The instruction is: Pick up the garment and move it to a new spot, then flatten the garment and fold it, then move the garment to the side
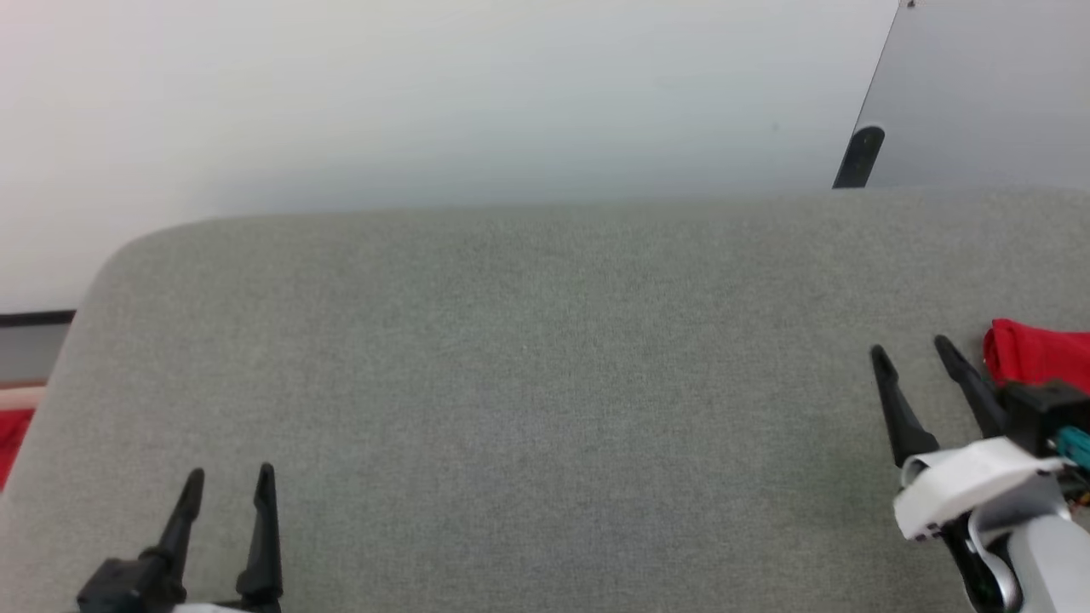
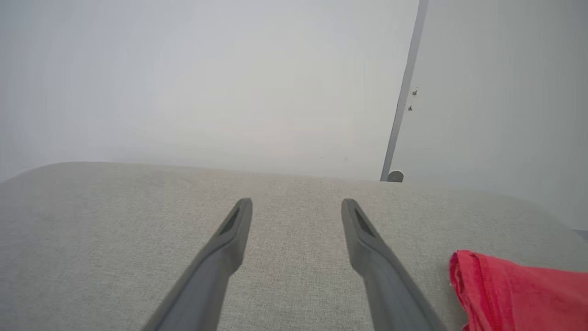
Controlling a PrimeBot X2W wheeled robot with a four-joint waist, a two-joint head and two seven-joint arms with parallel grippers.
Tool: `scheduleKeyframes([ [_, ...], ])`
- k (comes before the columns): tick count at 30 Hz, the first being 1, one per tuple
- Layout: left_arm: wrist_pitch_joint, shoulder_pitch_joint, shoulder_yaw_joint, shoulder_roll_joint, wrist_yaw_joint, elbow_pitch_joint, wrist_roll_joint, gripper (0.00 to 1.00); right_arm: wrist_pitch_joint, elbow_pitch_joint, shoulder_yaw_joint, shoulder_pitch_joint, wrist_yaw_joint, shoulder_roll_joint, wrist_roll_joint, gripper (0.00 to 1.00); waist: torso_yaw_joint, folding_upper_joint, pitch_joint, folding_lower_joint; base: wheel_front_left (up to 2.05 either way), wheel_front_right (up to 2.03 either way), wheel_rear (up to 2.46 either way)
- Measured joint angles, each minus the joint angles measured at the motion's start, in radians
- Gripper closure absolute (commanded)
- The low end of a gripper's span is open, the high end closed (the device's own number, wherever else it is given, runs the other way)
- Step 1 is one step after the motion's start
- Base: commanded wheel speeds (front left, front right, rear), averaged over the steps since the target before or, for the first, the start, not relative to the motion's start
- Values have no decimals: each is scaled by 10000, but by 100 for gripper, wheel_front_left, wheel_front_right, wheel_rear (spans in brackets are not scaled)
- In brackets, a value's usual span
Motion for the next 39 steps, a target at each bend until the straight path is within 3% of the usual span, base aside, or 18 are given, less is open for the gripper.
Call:
scheduleKeyframes([
  [8,0,501,8,-186,12,-447,36,0,86,-1467,-1024,1480,0,100,-150,0,63,0,-318,1,0,0,0],
  [16,0,880,111,-253,-19,-849,-23,0,550,-2548,-1275,2079,0,447,-353,0,-36,0,-174,0,0,0,0],
  [39,0,680,123,-224,-58,-888,-2,0,750,-2986,-1254,2183,0,512,-403,0,-58,0,118,0,0,0,0],
])
